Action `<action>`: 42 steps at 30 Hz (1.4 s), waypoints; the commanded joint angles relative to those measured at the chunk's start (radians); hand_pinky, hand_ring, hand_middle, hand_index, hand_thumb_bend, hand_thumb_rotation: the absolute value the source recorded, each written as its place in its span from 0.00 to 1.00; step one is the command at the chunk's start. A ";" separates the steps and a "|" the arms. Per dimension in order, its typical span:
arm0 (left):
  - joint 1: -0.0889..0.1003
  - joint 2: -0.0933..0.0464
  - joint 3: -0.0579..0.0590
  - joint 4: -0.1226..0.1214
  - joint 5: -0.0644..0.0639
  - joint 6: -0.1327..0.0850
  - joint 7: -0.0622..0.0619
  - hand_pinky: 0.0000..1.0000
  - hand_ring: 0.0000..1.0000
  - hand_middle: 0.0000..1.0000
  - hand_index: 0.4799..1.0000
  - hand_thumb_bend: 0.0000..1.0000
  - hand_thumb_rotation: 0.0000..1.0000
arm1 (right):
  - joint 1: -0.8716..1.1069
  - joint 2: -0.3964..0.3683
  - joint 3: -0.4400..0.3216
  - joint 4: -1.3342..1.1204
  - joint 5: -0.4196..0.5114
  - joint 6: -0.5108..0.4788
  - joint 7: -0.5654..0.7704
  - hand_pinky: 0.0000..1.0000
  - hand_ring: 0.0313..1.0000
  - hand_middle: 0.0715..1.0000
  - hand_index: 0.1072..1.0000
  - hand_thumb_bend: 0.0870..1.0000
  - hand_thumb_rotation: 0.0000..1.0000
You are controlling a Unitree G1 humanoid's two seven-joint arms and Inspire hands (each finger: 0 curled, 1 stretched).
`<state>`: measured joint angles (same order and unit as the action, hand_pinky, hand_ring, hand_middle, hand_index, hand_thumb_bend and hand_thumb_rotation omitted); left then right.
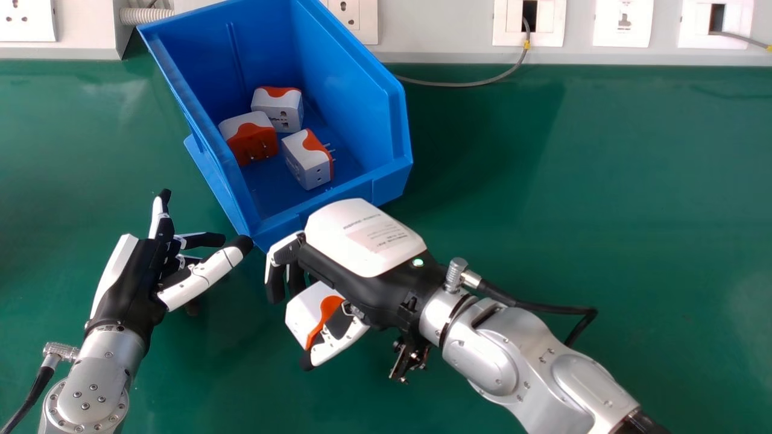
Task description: Pick all objects and put in blue box
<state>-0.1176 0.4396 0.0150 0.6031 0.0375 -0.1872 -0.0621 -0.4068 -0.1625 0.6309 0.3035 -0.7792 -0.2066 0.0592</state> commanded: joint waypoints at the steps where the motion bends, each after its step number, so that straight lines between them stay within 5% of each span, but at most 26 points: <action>1: 0.068 -0.044 -0.059 0.068 0.038 0.072 -0.061 0.57 0.66 0.77 0.68 0.76 0.53 | -0.017 0.002 -0.029 -0.041 0.027 -0.002 0.005 0.33 0.42 0.46 0.46 0.45 0.00; 26: 0.060 -0.043 -0.061 0.080 0.043 0.068 -0.058 0.57 0.66 0.77 0.68 0.76 0.53 | -0.101 -0.027 -0.215 -0.166 0.081 0.019 -0.012 0.32 0.42 0.46 0.47 0.45 0.00; 42: 0.052 -0.050 -0.062 0.090 0.043 0.072 -0.055 0.56 0.65 0.77 0.68 0.76 0.54 | -0.356 -0.023 -0.183 0.028 -0.022 -0.028 -0.129 0.31 0.42 0.46 0.46 0.45 0.00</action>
<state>-0.1332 0.4395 0.0148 0.6217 0.0384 -0.1940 -0.0634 -0.7004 -0.1899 0.4460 0.3298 -0.7926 -0.2153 -0.0374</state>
